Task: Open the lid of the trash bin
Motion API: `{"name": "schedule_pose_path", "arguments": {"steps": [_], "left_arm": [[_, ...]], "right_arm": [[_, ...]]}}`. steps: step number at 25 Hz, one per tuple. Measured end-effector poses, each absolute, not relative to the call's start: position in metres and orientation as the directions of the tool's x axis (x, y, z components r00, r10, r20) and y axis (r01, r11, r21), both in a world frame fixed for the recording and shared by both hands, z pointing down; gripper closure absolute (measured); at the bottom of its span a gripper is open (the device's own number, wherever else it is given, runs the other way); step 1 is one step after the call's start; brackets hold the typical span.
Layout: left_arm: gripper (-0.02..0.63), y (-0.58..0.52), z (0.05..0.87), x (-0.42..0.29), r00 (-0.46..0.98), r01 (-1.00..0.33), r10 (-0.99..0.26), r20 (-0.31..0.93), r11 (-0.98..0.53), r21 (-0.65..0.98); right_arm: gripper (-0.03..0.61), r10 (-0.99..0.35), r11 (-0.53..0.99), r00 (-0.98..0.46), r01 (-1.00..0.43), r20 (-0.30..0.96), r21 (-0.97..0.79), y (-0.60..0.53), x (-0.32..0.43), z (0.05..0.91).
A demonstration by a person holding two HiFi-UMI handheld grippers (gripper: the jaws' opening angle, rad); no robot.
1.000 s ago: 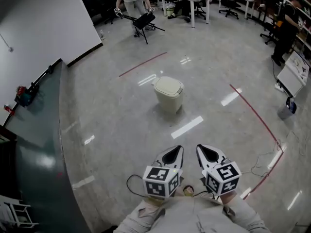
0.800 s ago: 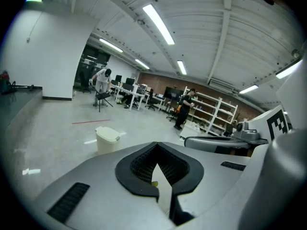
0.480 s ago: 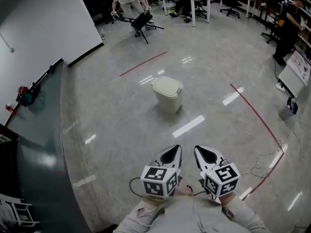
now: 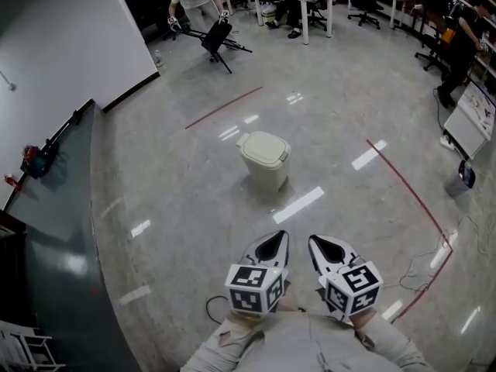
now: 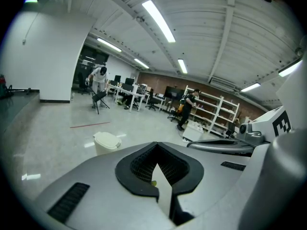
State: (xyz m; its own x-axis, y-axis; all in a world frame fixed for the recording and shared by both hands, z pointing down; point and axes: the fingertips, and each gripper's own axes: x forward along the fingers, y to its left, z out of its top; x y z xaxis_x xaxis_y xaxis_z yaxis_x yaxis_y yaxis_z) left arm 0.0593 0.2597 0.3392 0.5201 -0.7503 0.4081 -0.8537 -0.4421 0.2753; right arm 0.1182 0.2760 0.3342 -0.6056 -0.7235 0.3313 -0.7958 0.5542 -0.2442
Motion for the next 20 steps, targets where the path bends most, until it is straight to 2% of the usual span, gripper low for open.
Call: {"name": "schedule_pose_path", "arguments": {"steps": [20], "left_arm": [[0.611, 0.075, 0.329, -0.009, 0.529, -0.848, -0.731, 0.431, -0.460, 0.262]], "right_arm": [[0.574, -0.730, 0.542, -0.592, -0.806, 0.340, -0.238, 0.090, 0.050, 0.320]]}}
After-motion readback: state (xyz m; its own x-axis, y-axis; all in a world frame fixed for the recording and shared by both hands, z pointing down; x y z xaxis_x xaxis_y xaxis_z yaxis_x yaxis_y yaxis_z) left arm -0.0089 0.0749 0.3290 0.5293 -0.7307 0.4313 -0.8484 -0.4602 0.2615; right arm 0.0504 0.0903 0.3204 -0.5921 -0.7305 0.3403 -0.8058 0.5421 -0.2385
